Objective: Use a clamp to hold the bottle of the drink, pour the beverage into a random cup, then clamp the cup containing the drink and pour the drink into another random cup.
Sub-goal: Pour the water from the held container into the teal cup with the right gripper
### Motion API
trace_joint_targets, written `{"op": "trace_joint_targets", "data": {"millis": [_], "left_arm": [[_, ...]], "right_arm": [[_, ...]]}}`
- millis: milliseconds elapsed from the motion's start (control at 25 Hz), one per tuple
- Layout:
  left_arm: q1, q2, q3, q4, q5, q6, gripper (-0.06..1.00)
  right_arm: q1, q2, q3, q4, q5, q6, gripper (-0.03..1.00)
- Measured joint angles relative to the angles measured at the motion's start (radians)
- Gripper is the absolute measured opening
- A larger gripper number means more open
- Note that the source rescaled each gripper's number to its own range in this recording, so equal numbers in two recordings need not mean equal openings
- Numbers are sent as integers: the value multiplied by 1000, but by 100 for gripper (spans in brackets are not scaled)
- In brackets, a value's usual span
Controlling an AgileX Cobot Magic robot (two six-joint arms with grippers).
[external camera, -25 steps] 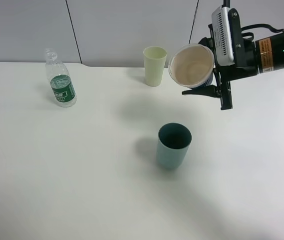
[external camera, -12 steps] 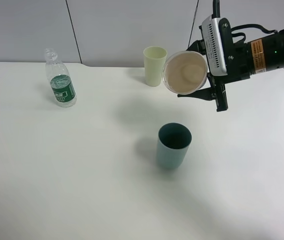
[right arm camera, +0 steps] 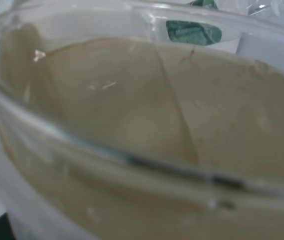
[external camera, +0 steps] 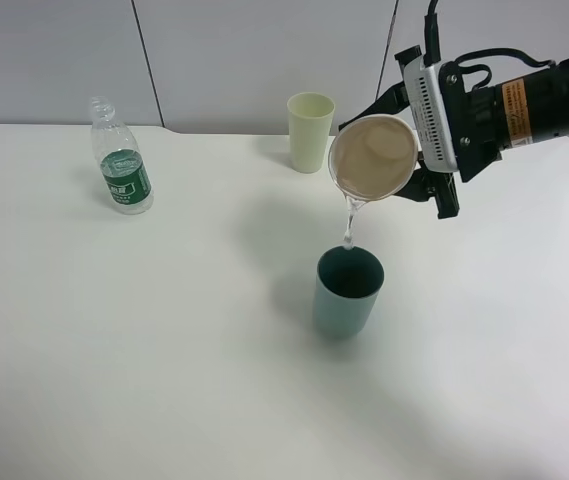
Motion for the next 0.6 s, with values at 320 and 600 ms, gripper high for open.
{"op": "trace_joint_targets", "data": {"millis": [320, 600], "left_arm": [[0, 0, 0, 0, 0, 0, 100], [0, 0, 0, 0, 0, 0, 100]], "right_arm": [[3, 0, 0, 0, 11, -48, 2], [3, 0, 0, 0, 13, -64, 2]]}}
